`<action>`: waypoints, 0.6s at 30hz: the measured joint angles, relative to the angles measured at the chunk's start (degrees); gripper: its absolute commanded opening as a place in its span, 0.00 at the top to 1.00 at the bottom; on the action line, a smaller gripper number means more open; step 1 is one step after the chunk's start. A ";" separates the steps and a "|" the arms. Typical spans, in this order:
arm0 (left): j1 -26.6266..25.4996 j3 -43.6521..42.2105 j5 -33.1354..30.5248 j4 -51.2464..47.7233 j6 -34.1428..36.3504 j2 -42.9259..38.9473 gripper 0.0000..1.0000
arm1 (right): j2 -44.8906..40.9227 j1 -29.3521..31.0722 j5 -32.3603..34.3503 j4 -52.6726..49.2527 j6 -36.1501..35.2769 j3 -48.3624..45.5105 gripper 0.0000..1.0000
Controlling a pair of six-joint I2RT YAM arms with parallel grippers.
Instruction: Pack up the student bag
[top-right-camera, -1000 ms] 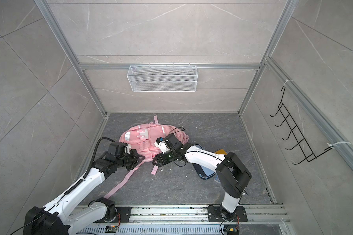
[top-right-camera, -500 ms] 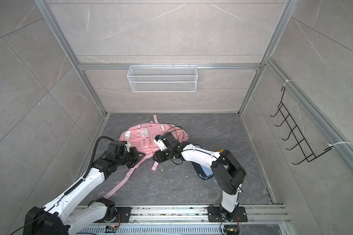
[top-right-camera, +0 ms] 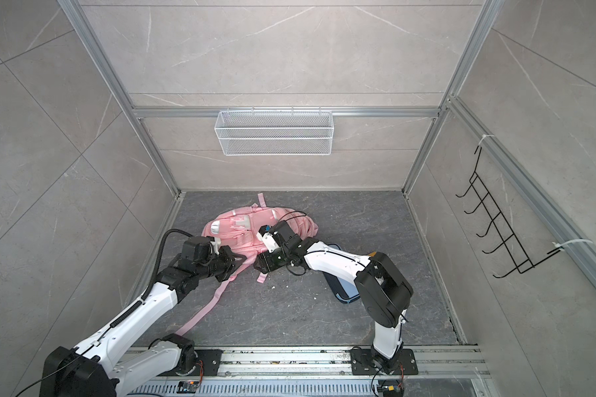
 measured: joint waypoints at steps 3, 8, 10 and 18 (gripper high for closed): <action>-0.15 0.00 0.04 0.68 -0.48 0.33 1.00 | 0.00 -0.02 0.50 0.04 -0.35 0.00 0.61; -0.15 0.00 0.17 1.27 -0.94 0.61 1.00 | 0.00 -0.07 0.98 0.04 -0.90 0.00 0.68; -0.17 0.00 0.26 1.55 -1.11 0.87 1.00 | 0.00 -0.07 1.01 0.04 -0.92 0.00 0.67; -0.39 0.00 0.44 2.45 -1.60 1.84 1.00 | 0.00 -0.07 1.51 0.02 -1.55 0.11 0.78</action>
